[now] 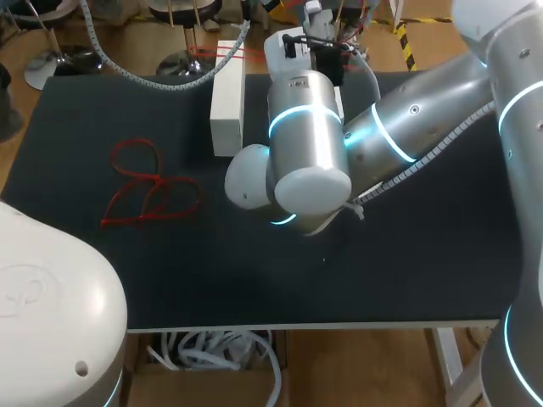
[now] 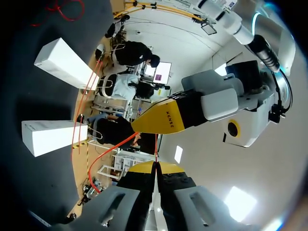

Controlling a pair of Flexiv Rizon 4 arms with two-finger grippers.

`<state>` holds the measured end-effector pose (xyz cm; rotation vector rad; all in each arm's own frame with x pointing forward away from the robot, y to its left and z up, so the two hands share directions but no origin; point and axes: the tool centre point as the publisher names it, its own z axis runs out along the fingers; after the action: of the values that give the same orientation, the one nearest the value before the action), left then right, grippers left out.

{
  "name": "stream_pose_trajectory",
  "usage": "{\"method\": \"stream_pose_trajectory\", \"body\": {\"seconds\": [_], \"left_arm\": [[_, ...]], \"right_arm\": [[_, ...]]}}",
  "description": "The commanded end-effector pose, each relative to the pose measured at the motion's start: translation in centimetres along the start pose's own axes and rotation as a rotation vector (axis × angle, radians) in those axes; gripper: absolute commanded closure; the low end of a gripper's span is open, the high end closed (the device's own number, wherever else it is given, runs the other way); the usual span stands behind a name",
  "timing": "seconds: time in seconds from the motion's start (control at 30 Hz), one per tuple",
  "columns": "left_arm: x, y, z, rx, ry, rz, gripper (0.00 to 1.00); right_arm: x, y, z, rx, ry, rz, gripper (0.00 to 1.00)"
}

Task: Grab the tape and strap the tape.

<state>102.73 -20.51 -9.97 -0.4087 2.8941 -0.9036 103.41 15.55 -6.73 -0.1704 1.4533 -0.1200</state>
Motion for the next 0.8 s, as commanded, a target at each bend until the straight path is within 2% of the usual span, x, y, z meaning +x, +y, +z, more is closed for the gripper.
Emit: {"method": "stream_pose_trajectory", "body": {"seconds": [0.03, 0.6, 0.8], "left_arm": [[0.0, -0.07, -0.04, -0.004, 0.001, 0.0, 1.0], [0.0, -0.07, -0.04, -0.004, 0.001, 0.0, 1.0], [0.0, -0.07, -0.04, -0.004, 0.001, 0.0, 1.0]], "right_arm": [[-0.02, 0.17, -0.12, 0.0, 0.001, -0.006, 1.0], [-0.19, 1.1, -0.31, 0.002, 0.002, -0.005, 1.0], [-0.42, 0.59, -0.53, -0.006, 0.013, -0.003, 1.0]]}}
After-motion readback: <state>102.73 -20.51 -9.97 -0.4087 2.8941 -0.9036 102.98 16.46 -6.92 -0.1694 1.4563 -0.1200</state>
